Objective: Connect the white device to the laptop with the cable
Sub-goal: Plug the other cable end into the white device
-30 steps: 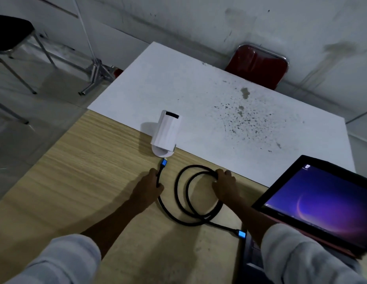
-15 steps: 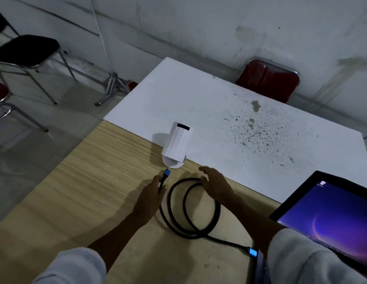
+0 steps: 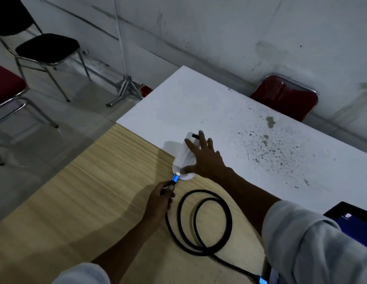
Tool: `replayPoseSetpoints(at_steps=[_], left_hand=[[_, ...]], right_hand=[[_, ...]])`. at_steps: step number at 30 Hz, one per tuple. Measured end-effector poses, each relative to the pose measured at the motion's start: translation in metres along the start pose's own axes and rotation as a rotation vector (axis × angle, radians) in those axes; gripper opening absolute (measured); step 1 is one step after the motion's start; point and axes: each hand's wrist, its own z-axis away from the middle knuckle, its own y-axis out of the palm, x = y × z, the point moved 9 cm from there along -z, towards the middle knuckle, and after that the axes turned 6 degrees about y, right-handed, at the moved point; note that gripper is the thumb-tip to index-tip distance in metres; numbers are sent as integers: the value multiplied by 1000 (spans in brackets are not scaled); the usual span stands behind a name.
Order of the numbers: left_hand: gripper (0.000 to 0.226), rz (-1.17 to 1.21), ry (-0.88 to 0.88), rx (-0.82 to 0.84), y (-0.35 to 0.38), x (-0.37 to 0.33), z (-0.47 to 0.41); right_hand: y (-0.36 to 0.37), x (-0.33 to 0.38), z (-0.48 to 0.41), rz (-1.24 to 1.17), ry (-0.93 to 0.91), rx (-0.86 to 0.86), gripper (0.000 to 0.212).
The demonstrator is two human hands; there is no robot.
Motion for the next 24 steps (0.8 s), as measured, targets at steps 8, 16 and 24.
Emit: replayPoseSetpoints(at_steps=[8, 16, 24], left_hand=[[19, -9, -56, -1, 0, 4, -10], [14, 11, -74, 60, 15, 3, -2], [17, -62, -13, 169, 49, -10, 21]], right_hand=[[5, 2, -2, 201, -84, -162, 111], [-6, -32, 19, 110, -86, -77, 105], [6, -80, 51, -13, -31, 67, 113]])
